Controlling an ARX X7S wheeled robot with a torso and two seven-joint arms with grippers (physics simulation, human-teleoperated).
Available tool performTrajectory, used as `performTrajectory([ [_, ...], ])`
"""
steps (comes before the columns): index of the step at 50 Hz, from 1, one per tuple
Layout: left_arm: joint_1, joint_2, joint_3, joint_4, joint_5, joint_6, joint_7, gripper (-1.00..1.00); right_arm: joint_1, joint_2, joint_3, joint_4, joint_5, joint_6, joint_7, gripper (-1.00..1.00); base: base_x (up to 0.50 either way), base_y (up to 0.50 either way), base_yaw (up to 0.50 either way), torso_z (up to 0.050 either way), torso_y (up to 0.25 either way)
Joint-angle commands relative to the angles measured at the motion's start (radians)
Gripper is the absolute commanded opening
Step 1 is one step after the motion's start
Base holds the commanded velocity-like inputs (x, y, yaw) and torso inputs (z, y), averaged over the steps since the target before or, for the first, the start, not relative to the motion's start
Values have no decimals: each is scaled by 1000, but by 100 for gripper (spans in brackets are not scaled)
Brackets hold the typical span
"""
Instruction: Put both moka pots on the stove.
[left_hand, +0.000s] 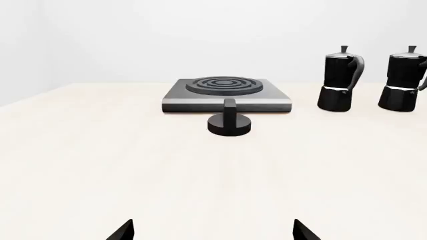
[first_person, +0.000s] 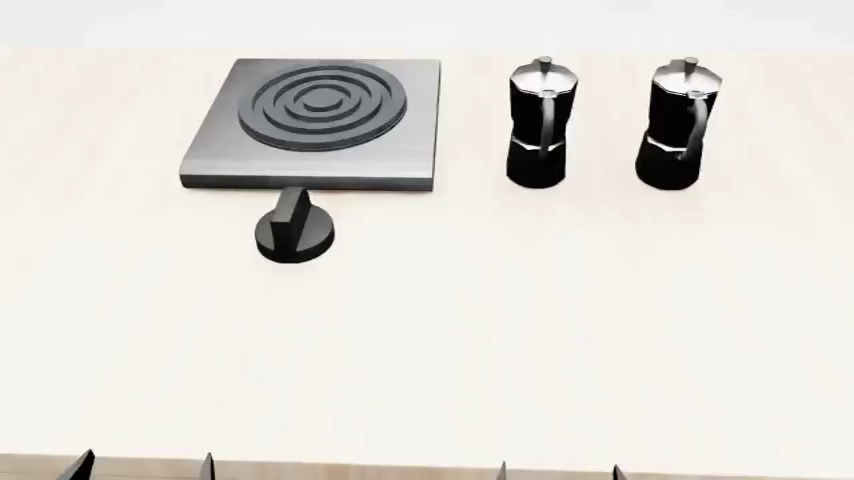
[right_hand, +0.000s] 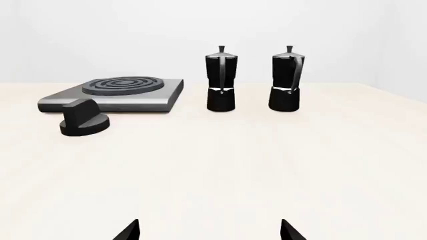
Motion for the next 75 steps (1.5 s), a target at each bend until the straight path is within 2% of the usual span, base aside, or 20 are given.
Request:
performTrajectory([
  [1, 3, -10, 12, 12, -10, -9, -12, 100, -2, 15, -19, -8, 15, 6, 19, 100, 0, 0, 0, 0, 0],
  [12, 2, -47, 57, 21, -22, -7, -63, 100, 3, 45, -74, 5, 27, -15, 60, 100, 0, 0, 0, 0, 0],
  [22, 27, -69, 72, 139, -43, -52, -83, 100, -39, 69, -92, -195, 50, 63, 82, 100, 0, 0, 0, 0, 0],
  [33, 98, -95, 75, 458, -86, -161, -101, 100, -104, 100, -114, -559, 51, 209, 111, 100, 0, 0, 0, 0, 0],
  [41, 151, -120, 71, 733, -121, -252, -123, 100, -130, 120, -130, -728, 48, 265, 127, 100, 0, 0, 0, 0, 0],
  [46, 171, -134, 79, 815, -87, -247, -146, 100, -145, 132, -154, -841, 36, 311, 135, 100, 0, 0, 0, 0, 0],
  [52, 189, -141, 63, 898, -124, -266, -156, 100, -157, 141, -157, -916, 40, 329, 145, 100, 0, 0, 0, 0, 0],
  [75, 190, -163, 89, 885, -133, -242, -178, 100, -154, 165, -172, -891, 65, 295, 160, 100, 76, 0, 0, 0, 0],
])
